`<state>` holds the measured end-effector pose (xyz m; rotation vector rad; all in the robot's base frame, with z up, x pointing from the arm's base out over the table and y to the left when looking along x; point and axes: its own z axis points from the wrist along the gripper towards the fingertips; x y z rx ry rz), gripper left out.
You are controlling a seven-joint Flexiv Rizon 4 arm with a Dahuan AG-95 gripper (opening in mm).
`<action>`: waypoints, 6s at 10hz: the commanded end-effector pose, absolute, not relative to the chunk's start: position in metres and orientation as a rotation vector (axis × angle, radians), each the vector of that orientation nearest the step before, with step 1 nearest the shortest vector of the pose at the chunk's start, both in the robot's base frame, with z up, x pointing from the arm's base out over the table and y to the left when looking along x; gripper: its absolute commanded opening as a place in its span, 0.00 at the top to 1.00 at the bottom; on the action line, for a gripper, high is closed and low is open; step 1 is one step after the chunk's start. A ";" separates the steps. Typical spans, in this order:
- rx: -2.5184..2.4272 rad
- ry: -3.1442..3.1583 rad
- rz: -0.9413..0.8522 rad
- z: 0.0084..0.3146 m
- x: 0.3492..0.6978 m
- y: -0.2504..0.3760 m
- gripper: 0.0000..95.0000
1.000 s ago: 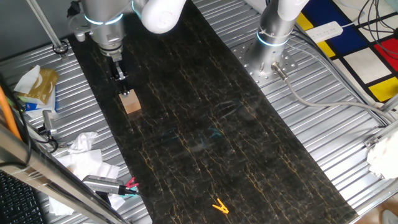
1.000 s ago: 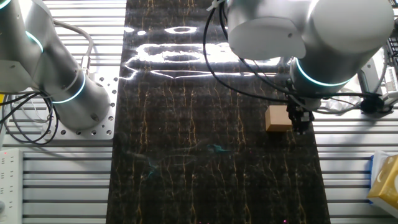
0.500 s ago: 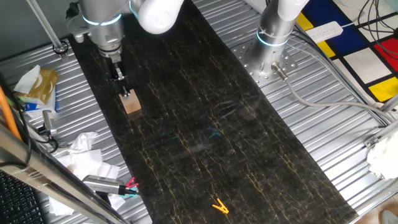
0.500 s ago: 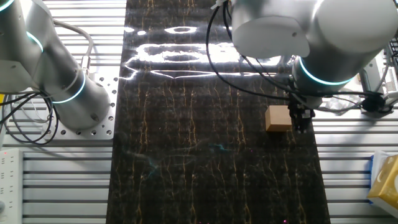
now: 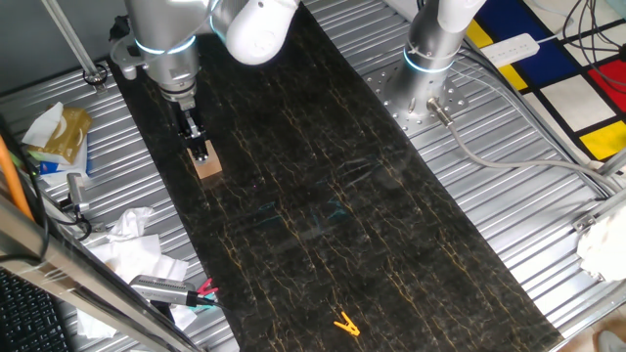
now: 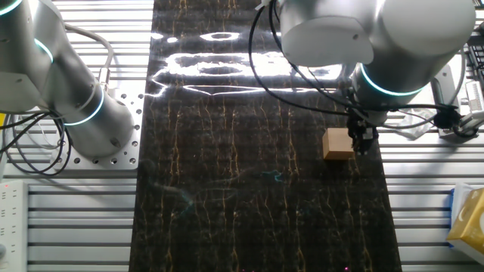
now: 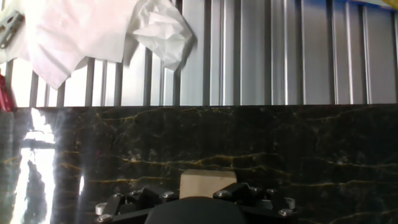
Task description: Use the gripper to push the small block from left to right
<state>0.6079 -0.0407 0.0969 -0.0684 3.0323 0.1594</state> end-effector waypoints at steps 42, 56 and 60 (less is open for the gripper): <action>-0.223 2.998 0.022 0.093 0.601 -0.049 0.00; -0.223 3.009 -0.040 0.093 0.601 -0.049 0.40; -0.270 3.004 -0.071 0.093 0.601 -0.049 0.40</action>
